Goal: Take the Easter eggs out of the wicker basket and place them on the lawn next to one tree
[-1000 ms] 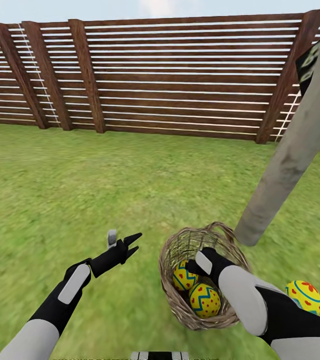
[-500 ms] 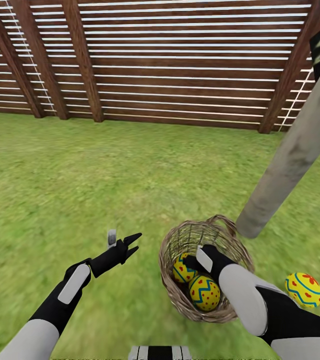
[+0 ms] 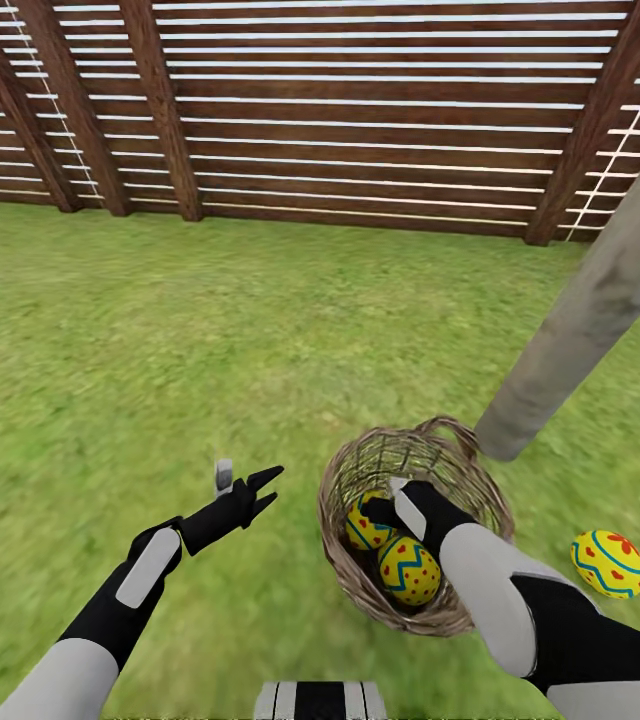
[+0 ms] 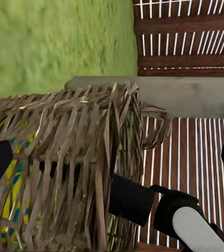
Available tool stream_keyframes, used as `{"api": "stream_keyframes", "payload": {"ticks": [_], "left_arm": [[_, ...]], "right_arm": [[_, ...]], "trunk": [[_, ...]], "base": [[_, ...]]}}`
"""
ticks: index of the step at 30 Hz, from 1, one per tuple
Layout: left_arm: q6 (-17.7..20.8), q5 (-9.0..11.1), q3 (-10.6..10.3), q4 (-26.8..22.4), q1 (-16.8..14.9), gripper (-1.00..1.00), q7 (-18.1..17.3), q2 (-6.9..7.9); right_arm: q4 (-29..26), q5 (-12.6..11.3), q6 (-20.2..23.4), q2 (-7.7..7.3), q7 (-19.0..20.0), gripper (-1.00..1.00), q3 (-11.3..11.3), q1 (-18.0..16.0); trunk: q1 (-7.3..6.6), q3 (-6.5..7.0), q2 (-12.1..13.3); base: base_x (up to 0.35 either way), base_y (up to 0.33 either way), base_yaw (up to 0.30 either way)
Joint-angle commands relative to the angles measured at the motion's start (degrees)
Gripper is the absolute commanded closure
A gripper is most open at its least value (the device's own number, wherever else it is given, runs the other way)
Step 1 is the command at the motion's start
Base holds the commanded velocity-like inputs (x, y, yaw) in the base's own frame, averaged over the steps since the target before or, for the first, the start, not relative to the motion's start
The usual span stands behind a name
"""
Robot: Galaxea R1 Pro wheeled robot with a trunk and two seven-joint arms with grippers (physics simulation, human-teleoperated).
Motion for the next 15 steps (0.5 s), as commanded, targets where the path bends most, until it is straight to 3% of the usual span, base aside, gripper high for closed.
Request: {"api": "stream_keyframes", "payload": {"ticks": [1,7,13,15], "left_arm": [[0.3,0.4,-0.1,0.0,0.0,-1.0,0.0,0.05],[0.3,0.4,-0.1,0.0,0.0,-1.0,0.0,0.05],[0.3,0.4,-0.1,0.0,0.0,-1.0,0.0,0.05],[0.3,0.8,0.1,0.0,0.2,-1.0,-0.1,0.7]], "right_arm": [[-0.1,-0.1,0.2,0.04,-0.2,-1.0,-0.3,0.0],[-0.2,-0.1,-0.2,0.0,-0.1,-1.0,-0.1,0.0],[-0.3,-0.1,-3.5,-0.05,0.0,-1.0,-0.1,0.0],[-1.0,-0.7,-3.4,0.23,0.6,-1.0,-0.4,-0.2]], "trunk": [[0.01,-0.27,0.0],[0.17,-1.6,-0.1],[0.32,-2.93,-0.2],[0.32,-2.92,-0.2]], "base": [[0.0,0.0,0.0],[0.0,0.0,0.0],[0.0,0.0,0.0],[0.0,0.0,0.0]]}}
